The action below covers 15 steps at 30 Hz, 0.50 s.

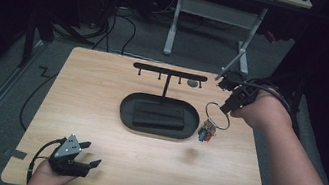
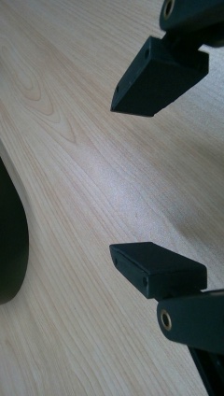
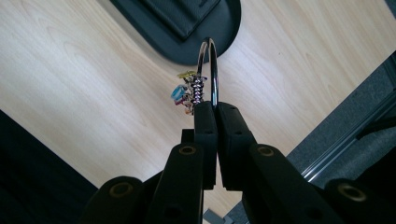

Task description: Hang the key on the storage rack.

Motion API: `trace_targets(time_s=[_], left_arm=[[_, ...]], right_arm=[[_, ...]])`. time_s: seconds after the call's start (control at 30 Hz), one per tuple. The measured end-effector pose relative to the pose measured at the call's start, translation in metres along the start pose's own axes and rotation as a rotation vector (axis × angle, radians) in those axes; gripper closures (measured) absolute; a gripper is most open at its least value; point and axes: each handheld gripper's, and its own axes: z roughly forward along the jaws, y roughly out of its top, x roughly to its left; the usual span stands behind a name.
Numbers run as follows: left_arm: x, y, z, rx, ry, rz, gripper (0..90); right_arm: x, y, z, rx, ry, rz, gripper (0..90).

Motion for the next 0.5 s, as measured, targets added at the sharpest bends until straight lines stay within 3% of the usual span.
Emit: trace_targets(time_s=[0.2, 0.5], left_arm=[[-0.001, 0.002, 0.004, 0.005, -0.008, 0.009, 27.1], [0.0, 0.002, 0.003, 0.001, -0.017, 0.008, 27.1]], right_arm=[[-0.005, 0.019, 0.005, -0.008, 0.003, -0.006, 88.0], [-0.012, 0.044, 0.014, -0.003, 0.012, 0.029, 87.9]])
